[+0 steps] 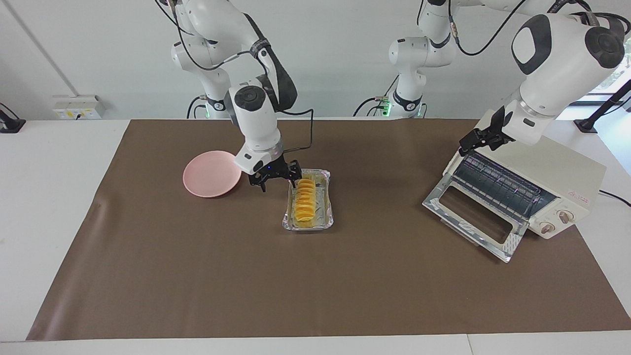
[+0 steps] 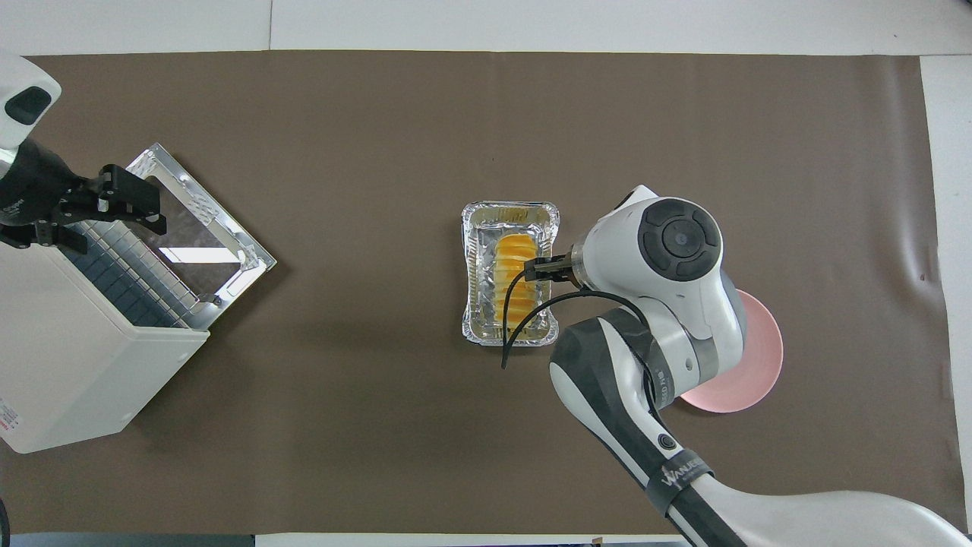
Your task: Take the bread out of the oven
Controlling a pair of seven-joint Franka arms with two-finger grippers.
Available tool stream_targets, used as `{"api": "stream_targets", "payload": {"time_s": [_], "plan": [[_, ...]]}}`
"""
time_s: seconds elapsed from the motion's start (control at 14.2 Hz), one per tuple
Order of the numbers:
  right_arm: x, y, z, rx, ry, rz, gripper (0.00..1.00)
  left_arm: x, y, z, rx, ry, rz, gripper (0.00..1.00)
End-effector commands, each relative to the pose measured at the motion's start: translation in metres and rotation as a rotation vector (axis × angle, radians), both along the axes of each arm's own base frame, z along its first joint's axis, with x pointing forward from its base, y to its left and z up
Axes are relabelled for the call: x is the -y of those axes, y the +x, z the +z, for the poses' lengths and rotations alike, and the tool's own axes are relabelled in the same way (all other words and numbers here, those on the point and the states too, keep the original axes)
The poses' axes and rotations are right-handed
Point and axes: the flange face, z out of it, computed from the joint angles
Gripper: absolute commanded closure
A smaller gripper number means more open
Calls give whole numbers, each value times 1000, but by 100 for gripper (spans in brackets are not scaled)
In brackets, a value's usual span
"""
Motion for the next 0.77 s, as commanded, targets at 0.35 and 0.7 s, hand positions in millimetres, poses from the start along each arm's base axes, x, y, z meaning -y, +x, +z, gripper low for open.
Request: {"api": "stream_targets", "payload": {"time_s": [0.35, 0.7], "plan": [[-3, 9, -43, -43, 4, -159, 1, -29, -46, 6, -8, 39, -135, 0], [-2, 7, -57, -63, -6, -173, 9, -26, -50, 8, 32, 32, -142, 0]]}}
